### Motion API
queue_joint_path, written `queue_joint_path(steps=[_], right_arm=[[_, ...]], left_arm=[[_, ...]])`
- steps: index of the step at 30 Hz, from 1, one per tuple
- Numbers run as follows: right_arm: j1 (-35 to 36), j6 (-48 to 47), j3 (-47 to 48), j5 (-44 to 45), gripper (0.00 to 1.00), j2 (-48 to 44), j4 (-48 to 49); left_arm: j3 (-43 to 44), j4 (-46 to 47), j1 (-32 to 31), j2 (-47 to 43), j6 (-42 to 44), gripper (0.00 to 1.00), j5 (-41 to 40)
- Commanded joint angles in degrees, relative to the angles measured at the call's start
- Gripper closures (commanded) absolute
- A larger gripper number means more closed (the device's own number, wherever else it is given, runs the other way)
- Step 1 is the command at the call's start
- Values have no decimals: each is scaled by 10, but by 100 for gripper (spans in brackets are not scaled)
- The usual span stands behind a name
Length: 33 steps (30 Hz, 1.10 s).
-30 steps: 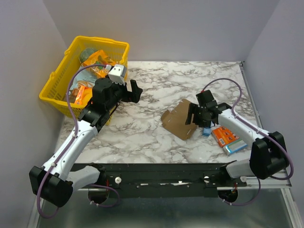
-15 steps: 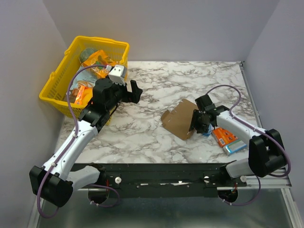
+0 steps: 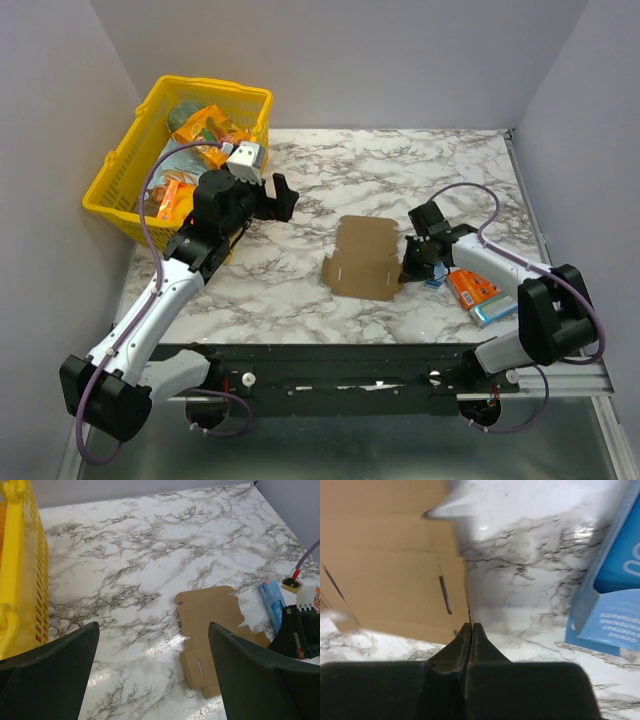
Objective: Fold the paper box
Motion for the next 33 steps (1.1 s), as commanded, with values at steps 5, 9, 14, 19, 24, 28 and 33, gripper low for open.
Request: queue_joint_path(steps=[5,9,14,19,24,28,33], right_arm=[[2,69,-6,-111,99,-98,75],[3,145,-8,-126,99,-165,156],[5,163,40,-99,99,-208,173],[5,218,-4,-20,99,-295,285],[5,260,-32,-20,99,-319,356],[4,265,-40,-32,99,-331,373],[5,275,-61,-41,99,-350,380]], left_arm=[[6,-2,2,-26,-30,1,24],[-21,53,2,-49,-73,1,59],[-8,77,2,-35,-86,3,137],[-78,204,1,-40,-271,4,186],[-127,307,-35,-13,-358,4,151],[-116,377,-51,36,-405,3,153],[-95,414,-76,87,-413,3,135]])
